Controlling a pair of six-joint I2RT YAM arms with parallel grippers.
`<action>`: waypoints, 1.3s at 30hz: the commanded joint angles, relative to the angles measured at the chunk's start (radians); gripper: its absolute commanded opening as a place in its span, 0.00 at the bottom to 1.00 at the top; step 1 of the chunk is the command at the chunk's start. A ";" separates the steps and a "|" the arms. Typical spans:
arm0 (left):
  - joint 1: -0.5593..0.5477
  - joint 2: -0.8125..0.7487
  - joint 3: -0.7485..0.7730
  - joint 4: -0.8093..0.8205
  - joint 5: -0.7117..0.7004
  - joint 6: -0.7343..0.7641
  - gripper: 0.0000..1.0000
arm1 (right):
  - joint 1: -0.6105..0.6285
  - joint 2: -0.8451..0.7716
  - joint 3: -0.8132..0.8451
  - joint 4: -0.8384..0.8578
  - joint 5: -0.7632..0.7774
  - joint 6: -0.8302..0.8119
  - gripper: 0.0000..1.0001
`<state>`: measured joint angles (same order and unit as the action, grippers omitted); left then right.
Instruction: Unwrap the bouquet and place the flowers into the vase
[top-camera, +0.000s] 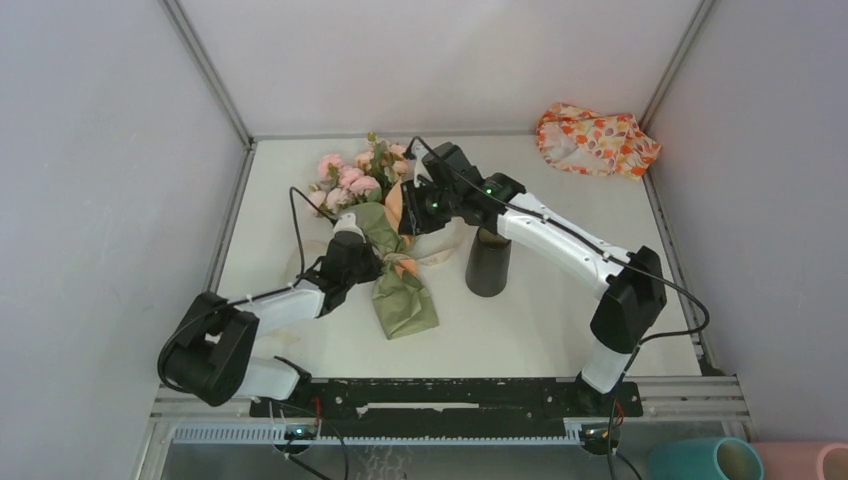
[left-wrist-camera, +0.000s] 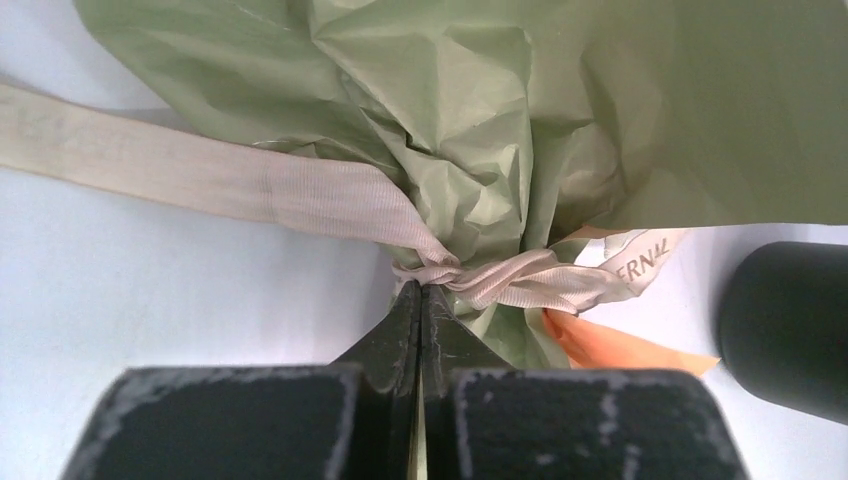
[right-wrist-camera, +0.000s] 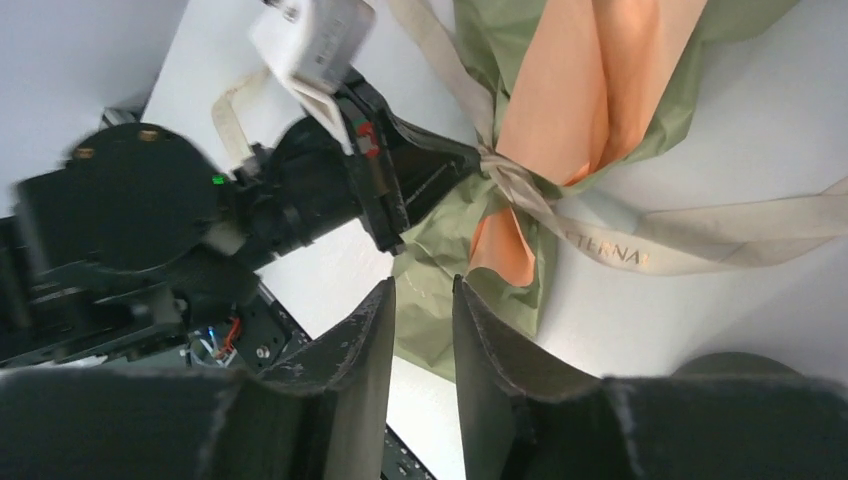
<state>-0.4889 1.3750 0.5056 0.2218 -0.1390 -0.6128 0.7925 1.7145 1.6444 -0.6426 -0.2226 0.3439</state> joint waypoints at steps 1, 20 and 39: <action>-0.002 -0.114 -0.017 -0.042 -0.115 -0.003 0.00 | 0.035 0.044 0.009 0.009 -0.006 -0.004 0.35; 0.000 -0.147 -0.035 -0.067 -0.134 0.004 0.00 | 0.075 0.360 0.164 0.038 -0.035 -0.010 0.49; 0.003 -0.161 -0.020 -0.087 -0.142 0.011 0.00 | 0.055 0.517 0.229 0.031 0.024 -0.026 0.48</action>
<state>-0.4885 1.2369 0.4854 0.1158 -0.2592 -0.6106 0.8505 2.2349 1.8812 -0.6395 -0.2276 0.3386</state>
